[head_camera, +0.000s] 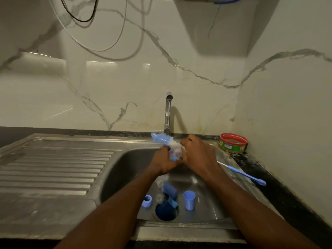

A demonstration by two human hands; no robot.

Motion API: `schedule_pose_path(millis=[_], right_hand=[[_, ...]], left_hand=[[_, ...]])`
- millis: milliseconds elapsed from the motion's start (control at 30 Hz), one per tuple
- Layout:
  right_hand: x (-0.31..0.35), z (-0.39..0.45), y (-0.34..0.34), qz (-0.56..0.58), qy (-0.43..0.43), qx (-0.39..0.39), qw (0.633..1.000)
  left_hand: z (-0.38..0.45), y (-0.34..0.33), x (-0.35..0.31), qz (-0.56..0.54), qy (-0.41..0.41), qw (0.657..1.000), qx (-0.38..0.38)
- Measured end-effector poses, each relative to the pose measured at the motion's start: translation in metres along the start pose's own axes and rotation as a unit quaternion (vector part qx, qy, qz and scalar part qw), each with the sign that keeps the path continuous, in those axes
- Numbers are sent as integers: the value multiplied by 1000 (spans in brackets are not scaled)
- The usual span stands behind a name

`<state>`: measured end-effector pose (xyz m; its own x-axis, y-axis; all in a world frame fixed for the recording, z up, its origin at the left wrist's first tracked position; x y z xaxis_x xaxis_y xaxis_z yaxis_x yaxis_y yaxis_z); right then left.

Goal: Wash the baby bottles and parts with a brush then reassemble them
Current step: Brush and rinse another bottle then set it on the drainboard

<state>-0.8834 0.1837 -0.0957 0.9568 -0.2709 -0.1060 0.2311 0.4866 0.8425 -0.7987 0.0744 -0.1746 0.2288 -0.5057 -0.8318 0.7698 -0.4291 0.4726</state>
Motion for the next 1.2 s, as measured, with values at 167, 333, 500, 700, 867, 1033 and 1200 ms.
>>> schedule_pose_path(millis=[167, 333, 500, 700, 867, 1033, 1200], right_hand=[[-33, -18, 4, -2, -26, -10, 1000], [-1, -6, 3, -1, -9, -20, 1000], [1, -1, 9, -19, -25, -29, 999], [-17, -18, 2, -10, 2, 23, 1000], [15, 2, 0, -18, -3, -11, 1000], [1, 4, 1, -36, -37, 8, 999], [-14, -15, -3, -22, -39, 31, 999]], left_hand=[[0, 34, 24, 85, 76, 990, -83], [-5, -1, -4, 51, 27, 998, 33], [-16, 3, -15, -87, 78, 993, -4], [-10, 28, 8, 54, 64, 996, -19], [-18, 1, -35, 14, -66, 997, 30], [-8, 0, -28, 23, -17, 1000, 3], [-6, 18, -5, 91, 12, 996, -25]])
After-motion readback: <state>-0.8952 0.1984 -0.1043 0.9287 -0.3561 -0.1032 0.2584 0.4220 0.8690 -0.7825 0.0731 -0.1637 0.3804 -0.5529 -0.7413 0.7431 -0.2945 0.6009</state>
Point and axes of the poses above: each hand's wrist, its own z-axis towards the middle knuckle, its own y-axis out of the back of the hand, x = y × z, the point moved 7 cm from there along z, towards the middle knuckle, and after that the axes turned 10 degrees about -z, right-handed, at the moved point
